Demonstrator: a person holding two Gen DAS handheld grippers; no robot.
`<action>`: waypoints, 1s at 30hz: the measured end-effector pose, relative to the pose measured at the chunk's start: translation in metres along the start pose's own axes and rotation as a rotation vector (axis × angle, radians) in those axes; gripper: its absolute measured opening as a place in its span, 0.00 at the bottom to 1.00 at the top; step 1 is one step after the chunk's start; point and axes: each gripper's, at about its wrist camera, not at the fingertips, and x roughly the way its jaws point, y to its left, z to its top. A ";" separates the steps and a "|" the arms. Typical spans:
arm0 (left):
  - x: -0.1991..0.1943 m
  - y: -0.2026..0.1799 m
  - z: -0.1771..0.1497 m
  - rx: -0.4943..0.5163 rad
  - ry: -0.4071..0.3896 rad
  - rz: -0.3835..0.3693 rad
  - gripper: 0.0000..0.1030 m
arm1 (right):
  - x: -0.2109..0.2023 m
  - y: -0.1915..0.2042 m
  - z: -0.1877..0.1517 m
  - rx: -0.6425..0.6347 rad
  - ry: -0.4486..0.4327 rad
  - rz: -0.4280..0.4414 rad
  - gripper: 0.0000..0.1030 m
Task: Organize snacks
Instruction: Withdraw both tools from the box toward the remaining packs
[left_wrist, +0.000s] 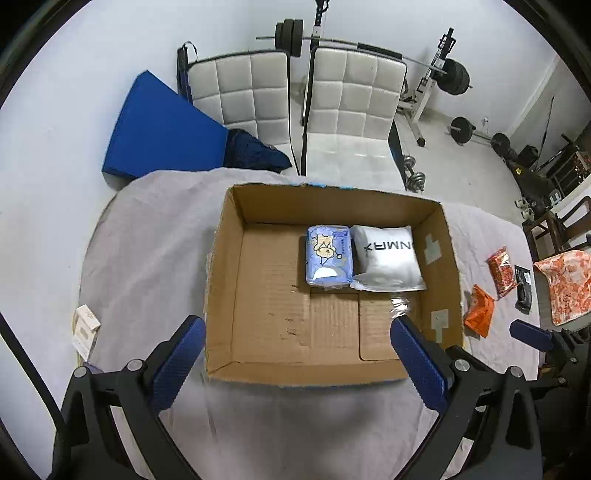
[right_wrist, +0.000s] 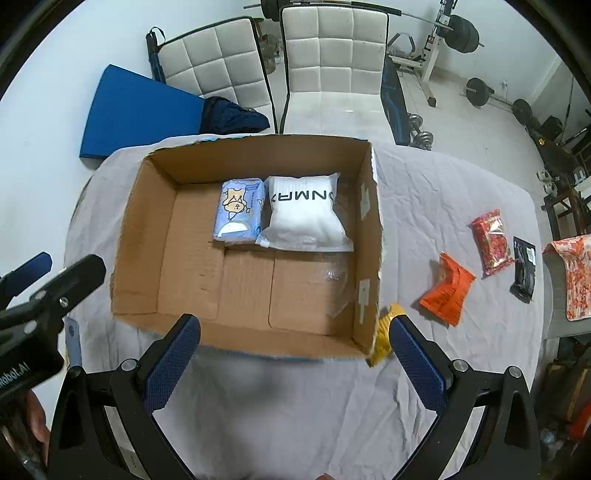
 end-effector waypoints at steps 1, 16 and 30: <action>-0.004 -0.001 -0.002 0.003 -0.008 0.005 0.99 | -0.005 -0.001 -0.004 -0.001 -0.005 0.004 1.00; -0.045 -0.046 -0.019 -0.001 -0.034 -0.027 0.99 | -0.052 -0.043 -0.024 -0.001 -0.051 0.076 1.00; 0.007 -0.242 0.014 0.085 0.092 -0.241 1.00 | -0.056 -0.312 -0.015 0.260 -0.035 -0.099 1.00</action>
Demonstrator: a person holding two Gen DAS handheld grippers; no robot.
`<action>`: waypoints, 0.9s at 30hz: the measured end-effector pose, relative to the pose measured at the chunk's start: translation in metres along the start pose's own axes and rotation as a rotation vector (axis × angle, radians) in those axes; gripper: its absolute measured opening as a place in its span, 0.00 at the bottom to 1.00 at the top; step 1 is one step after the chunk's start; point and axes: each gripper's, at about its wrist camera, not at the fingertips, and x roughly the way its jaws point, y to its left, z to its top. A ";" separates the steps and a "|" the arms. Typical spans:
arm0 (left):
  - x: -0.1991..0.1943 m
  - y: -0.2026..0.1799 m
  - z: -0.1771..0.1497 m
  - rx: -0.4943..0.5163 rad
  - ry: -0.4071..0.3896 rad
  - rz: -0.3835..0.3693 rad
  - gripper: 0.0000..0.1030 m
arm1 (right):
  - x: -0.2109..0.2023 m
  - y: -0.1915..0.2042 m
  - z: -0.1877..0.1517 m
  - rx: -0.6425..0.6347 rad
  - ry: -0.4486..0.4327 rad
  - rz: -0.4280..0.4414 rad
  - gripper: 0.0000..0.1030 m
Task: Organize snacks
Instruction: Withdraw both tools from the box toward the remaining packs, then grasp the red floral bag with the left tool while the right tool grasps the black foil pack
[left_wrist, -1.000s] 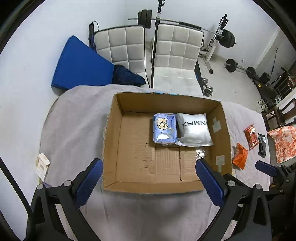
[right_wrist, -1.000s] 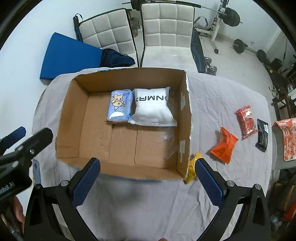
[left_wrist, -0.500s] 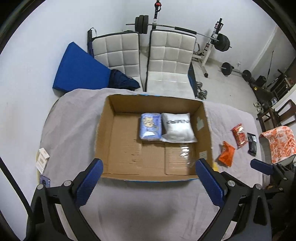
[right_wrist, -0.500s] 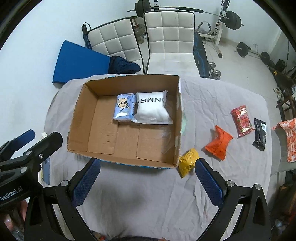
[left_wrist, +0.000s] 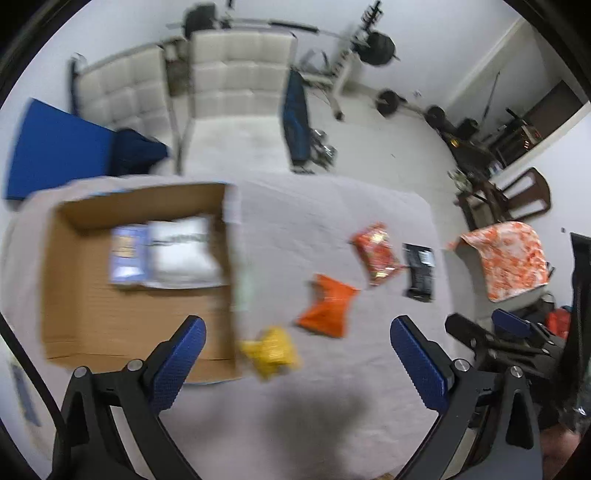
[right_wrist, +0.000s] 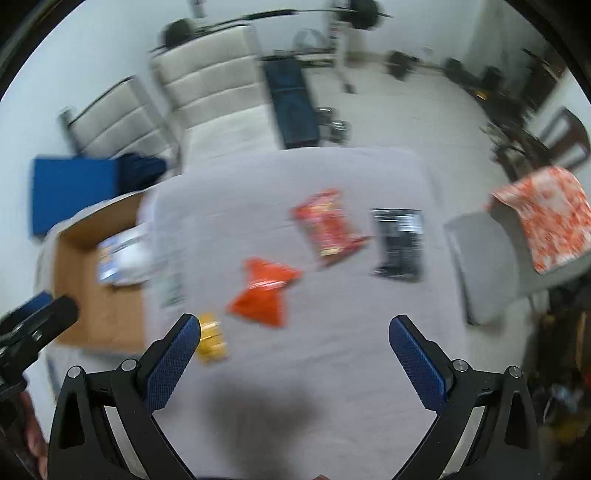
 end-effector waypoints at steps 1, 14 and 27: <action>0.018 -0.016 0.007 -0.003 0.027 -0.014 1.00 | 0.010 -0.022 0.009 0.026 0.010 -0.013 1.00; 0.242 -0.126 0.070 -0.034 0.375 0.015 0.99 | 0.240 -0.173 0.088 0.242 0.330 0.026 0.84; 0.335 -0.148 0.082 -0.125 0.554 0.009 0.97 | 0.276 -0.209 0.078 0.264 0.419 0.046 0.60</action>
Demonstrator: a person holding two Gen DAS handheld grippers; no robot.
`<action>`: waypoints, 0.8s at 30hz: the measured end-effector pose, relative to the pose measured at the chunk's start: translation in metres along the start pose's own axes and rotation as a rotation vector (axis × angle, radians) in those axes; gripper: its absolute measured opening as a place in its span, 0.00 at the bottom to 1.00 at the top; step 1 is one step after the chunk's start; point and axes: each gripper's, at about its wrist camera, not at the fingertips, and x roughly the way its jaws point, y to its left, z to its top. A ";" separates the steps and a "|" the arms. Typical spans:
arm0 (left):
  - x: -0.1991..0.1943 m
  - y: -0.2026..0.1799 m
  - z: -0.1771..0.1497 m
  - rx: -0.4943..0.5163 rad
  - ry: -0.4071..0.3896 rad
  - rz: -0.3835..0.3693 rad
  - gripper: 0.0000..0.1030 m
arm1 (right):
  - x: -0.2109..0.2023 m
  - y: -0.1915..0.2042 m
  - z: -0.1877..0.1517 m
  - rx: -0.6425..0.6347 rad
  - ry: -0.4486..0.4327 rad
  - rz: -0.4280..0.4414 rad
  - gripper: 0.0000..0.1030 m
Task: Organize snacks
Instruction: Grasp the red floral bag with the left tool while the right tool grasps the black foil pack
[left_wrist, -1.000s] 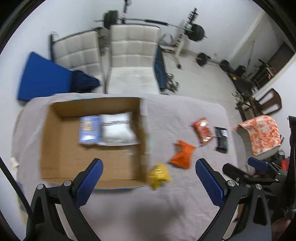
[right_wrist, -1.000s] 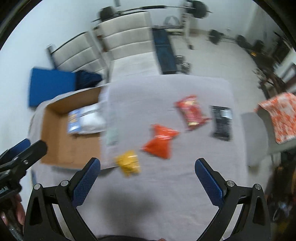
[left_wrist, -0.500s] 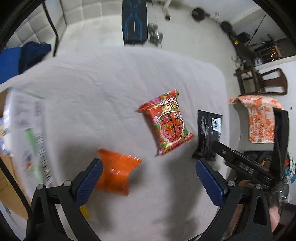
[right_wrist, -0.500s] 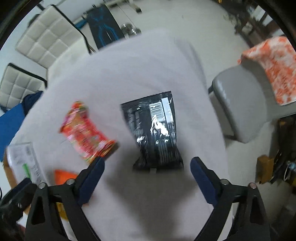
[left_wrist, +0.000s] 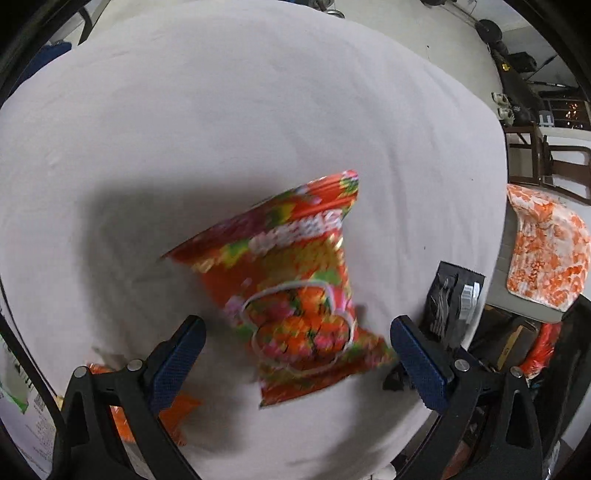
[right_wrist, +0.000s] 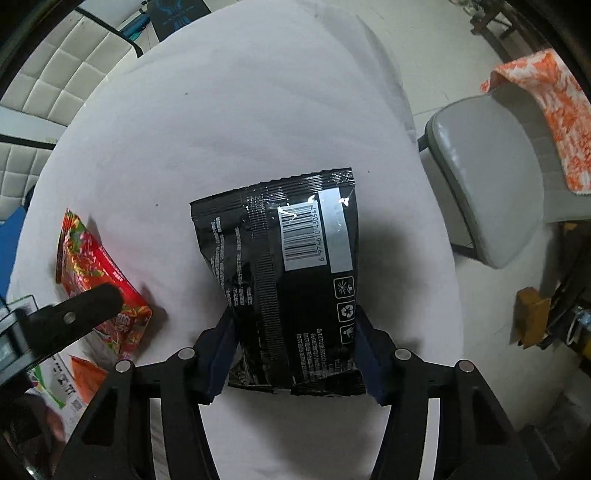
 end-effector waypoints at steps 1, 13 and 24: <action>0.003 -0.003 0.002 0.009 -0.002 0.016 0.93 | 0.000 -0.002 0.002 -0.001 0.006 0.002 0.61; 0.005 -0.014 -0.038 0.256 -0.109 0.266 0.51 | 0.012 0.024 -0.006 -0.139 0.026 -0.115 0.61; 0.013 -0.031 -0.058 0.259 -0.158 0.299 0.43 | 0.009 0.032 -0.008 -0.143 0.001 -0.157 0.52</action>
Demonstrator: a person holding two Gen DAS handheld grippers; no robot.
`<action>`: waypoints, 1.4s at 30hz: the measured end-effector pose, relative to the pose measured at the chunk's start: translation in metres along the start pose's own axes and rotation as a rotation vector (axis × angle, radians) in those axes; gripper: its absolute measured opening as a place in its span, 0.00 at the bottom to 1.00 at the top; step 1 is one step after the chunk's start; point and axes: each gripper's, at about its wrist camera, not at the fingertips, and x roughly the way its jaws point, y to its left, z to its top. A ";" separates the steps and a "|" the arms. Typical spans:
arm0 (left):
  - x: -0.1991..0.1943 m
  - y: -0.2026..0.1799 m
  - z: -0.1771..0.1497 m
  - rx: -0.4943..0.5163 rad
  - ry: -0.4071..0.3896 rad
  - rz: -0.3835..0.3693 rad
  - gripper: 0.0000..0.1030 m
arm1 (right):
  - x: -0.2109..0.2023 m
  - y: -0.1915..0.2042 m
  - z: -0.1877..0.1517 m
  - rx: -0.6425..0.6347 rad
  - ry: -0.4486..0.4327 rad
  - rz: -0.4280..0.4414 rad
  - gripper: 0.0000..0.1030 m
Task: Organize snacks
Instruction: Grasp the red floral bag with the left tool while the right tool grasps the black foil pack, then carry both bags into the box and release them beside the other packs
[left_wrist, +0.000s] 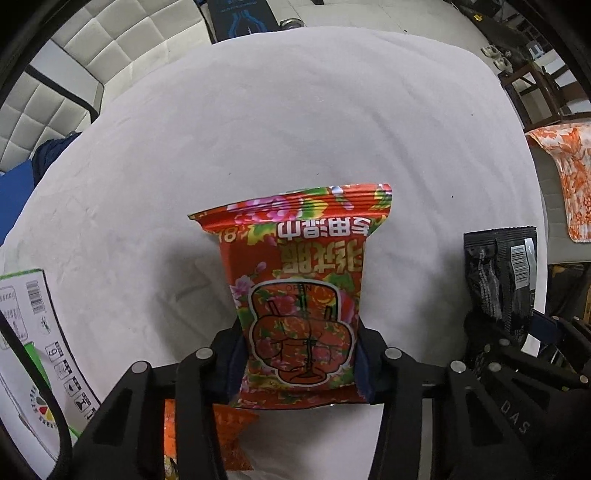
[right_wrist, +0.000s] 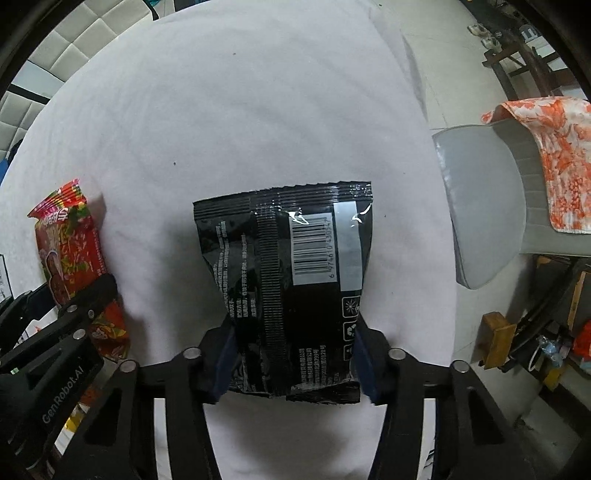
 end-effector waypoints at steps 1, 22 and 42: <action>-0.001 0.003 0.005 -0.003 -0.002 0.001 0.43 | -0.002 0.002 -0.003 -0.003 -0.003 -0.003 0.51; -0.161 0.116 -0.127 -0.064 -0.323 -0.115 0.42 | -0.138 0.099 -0.145 -0.103 -0.247 0.120 0.49; -0.207 0.384 -0.233 -0.276 -0.383 -0.022 0.42 | -0.186 0.361 -0.231 -0.315 -0.267 0.271 0.49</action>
